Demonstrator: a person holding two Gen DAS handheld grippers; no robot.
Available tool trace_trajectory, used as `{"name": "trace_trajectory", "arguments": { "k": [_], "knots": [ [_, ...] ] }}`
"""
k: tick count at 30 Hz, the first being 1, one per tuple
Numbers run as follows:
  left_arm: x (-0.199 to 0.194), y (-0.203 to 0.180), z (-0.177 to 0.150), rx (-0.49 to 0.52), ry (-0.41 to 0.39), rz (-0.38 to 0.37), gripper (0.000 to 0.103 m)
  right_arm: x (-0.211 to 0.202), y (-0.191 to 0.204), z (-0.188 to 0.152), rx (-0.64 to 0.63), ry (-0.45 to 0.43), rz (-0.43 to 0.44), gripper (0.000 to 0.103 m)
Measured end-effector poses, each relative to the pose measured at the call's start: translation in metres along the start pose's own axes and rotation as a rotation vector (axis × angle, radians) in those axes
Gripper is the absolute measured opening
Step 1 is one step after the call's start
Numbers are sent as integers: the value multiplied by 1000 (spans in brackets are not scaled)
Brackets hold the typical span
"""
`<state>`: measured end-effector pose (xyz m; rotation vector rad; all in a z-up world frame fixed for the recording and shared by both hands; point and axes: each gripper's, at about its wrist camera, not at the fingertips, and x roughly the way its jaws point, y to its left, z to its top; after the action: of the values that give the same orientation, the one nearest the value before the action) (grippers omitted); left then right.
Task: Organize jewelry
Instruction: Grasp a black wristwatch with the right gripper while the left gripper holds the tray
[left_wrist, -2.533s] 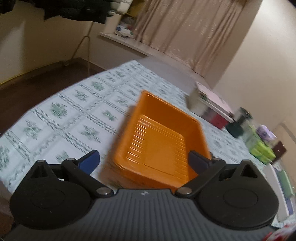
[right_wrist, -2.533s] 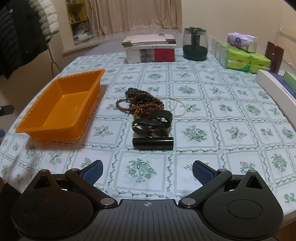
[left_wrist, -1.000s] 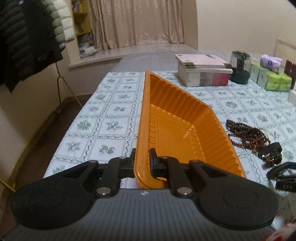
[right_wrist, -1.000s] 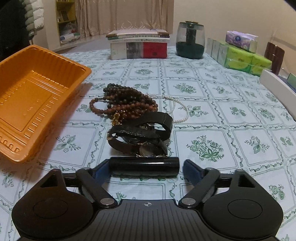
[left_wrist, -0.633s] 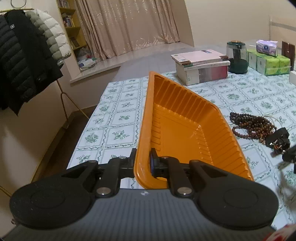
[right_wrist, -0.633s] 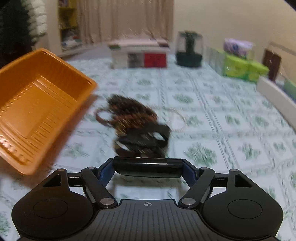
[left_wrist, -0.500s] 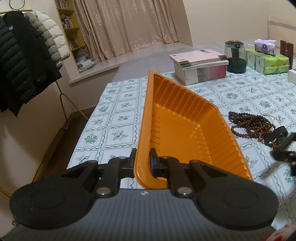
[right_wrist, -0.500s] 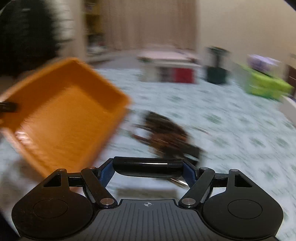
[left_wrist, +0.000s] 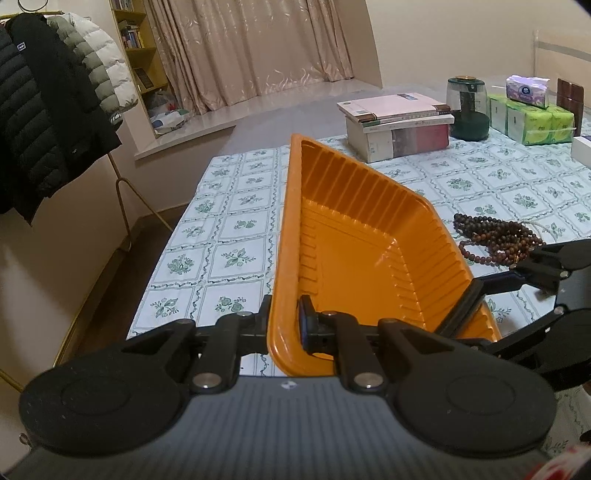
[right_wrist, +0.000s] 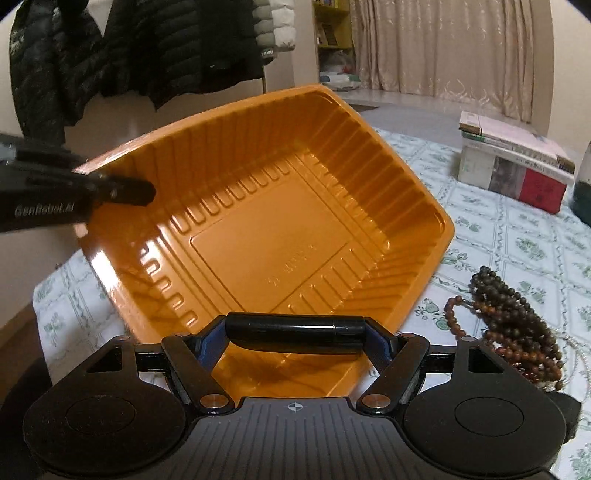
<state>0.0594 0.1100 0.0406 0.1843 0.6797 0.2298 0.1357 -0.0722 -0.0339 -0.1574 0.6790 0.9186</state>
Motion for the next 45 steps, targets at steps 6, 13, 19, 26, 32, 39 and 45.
{"name": "trace_trajectory", "arguments": {
  "k": [6,13,19,26,32,39,45],
  "knots": [
    [0,-1,-1,-6,2,0,12,-17,-2,-4,35,-53,-28,85],
    [0,0,-2,-18,8,-1,12,-63,-39,-43,173,-92,-302,85],
    [0,-1,-2,-25,11,2,12,-78,-89,-73,332,-42,-474,85],
    [-1,-2,-1,-29,18,6,12,-61,-96,-70,323,-37,-447,85],
    [-2,-2,-1,-30,20,4,12,-51,-94,-69,286,-23,-477,72],
    [-2,-2,-2,-38,11,4,12,-62,-79,-63,207,-41,-527,46],
    [-2,-1,-3,-43,11,1,12,-68,-70,-58,189,-52,-520,40]
  ]
}}
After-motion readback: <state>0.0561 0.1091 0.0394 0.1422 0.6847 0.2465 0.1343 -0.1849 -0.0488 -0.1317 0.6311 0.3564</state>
